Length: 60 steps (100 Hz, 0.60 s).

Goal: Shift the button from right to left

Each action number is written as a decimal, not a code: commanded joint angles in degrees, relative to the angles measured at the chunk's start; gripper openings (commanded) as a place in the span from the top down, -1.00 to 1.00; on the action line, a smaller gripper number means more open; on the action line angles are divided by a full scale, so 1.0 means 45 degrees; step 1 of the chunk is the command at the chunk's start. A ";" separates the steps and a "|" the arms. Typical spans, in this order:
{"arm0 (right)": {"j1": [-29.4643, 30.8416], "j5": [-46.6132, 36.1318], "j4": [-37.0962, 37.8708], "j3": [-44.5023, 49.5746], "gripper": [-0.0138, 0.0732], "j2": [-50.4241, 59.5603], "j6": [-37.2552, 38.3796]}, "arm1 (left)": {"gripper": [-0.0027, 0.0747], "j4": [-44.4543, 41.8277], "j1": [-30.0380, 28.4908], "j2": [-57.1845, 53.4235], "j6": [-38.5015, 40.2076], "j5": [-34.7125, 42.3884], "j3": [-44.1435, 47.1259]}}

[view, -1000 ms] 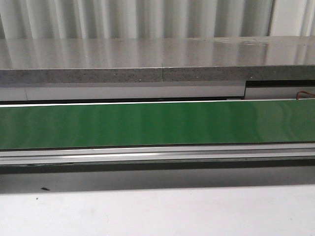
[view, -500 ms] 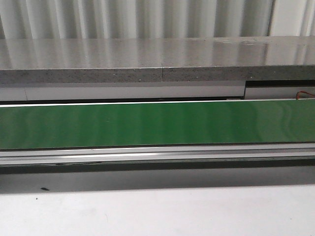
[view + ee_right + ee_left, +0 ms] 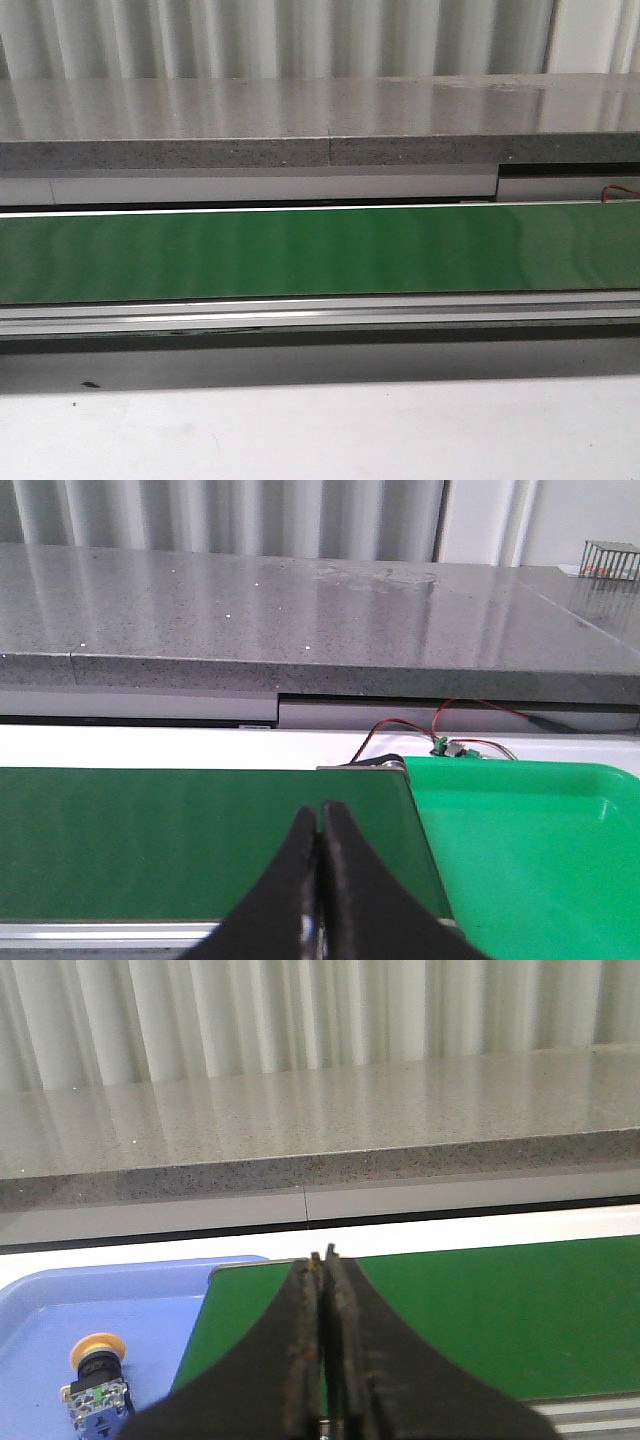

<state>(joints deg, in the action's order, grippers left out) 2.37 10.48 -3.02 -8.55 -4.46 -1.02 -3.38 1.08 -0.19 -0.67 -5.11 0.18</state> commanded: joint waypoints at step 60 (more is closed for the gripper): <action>0.0326 -0.2139 0.0671 0.2002 0.79 0.1383 0.0416 | 0.98 -0.0017 0.0087 -0.0425 0.0148 0.1056 0.0502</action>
<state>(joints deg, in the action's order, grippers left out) 3.53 4.40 -0.83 1.62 0.62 0.71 -3.47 1.08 -0.19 -0.67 -5.19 0.18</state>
